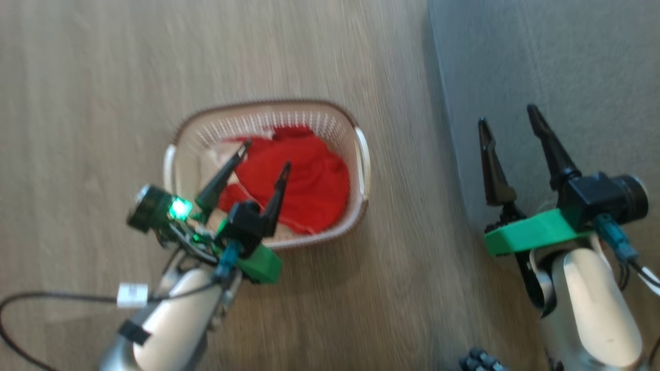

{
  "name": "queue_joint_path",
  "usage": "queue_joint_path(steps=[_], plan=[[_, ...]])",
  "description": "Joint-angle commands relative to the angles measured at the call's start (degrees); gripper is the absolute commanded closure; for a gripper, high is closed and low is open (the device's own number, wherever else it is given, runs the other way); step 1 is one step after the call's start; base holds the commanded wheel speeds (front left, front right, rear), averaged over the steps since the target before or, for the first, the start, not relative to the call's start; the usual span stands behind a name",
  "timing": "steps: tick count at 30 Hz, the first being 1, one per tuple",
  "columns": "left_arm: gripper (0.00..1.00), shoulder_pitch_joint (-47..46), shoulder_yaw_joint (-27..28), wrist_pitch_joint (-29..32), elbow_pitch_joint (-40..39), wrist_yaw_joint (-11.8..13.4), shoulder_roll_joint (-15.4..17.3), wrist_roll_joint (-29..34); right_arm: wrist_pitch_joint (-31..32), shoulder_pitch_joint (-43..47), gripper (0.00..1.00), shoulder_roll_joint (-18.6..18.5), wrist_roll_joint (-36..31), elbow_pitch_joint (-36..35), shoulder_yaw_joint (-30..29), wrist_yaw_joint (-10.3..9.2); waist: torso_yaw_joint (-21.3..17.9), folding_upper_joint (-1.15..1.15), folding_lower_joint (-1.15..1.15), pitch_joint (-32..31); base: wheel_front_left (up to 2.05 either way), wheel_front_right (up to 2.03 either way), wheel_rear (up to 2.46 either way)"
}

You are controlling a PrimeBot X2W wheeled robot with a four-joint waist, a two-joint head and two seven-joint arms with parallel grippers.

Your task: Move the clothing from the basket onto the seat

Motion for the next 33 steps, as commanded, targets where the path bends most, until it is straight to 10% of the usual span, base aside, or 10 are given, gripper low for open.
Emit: queue_joint_path(steps=[1,11,33], plan=[[0.00,-2.01,1.33,-0.54,-0.48,-0.41,1.47,0.41,-0.52,-1.16,0.00,0.08,0.59,-2.08,1.30,0.00,-3.61,0.00,-0.01,8.50,0.00,0.00,0.00],[0.00,-14.99,-3.40,-0.54,23.18,-9.87,5.19,1.36,-0.52,-2.84,0.00,0.08,4.88,-3.95,1.86,0.00,-8.66,0.00,-0.01,20.53,0.00,0.00,0.00],[0.00,-38.17,-9.46,1.98,57.16,-10.09,4.71,6.31,-0.52,-3.59,0.00,0.08,10.24,-6.21,5.21,0.00,-14.81,0.00,-0.01,28.79,0.00,0.00,0.00]])
